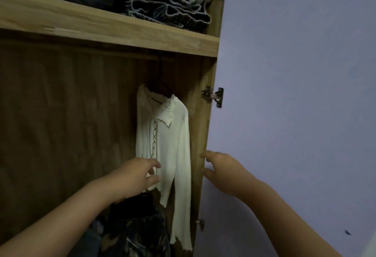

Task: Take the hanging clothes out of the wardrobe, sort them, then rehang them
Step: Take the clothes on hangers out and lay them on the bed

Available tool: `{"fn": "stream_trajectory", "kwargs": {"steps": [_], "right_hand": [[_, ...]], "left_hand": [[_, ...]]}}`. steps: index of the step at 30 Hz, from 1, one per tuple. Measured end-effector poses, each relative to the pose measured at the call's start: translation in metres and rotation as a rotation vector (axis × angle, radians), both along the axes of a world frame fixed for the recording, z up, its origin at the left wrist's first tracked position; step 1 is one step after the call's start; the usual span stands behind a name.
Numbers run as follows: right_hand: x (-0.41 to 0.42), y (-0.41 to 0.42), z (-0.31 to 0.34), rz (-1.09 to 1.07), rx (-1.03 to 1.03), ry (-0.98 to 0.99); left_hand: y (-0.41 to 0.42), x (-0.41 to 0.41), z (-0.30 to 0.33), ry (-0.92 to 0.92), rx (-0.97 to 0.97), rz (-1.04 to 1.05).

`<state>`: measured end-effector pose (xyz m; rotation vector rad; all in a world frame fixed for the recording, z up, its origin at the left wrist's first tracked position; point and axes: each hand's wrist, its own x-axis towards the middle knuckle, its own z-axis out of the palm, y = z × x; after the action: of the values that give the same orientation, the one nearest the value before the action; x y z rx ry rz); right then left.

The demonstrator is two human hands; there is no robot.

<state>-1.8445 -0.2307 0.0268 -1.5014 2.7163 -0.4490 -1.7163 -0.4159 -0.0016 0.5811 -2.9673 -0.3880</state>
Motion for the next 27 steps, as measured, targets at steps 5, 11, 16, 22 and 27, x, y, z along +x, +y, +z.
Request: {"fn": "stream_trajectory", "kwargs": {"steps": [5, 11, 16, 22, 27], "right_hand": [[-0.039, -0.060, 0.017, -0.009, -0.201, -0.084], [-0.083, -0.139, 0.041, -0.027, -0.519, -0.251], [-0.116, -0.197, 0.048, -0.078, -0.615, -0.465], [-0.133, -0.230, 0.044, 0.088, -0.616, -0.983], [-0.128, -0.247, 0.035, 0.153, -0.787, -1.140]], "left_hand": [[-0.045, -0.019, 0.016, 0.065, 0.007, 0.026], [-0.118, -0.052, 0.026, 0.136, 0.030, 0.011], [-0.178, -0.071, 0.028, 0.180, 0.075, -0.018], [-0.230, -0.085, 0.024, 0.173, 0.154, 0.007], [-0.258, -0.091, 0.017, 0.198, 0.224, 0.032]]}}
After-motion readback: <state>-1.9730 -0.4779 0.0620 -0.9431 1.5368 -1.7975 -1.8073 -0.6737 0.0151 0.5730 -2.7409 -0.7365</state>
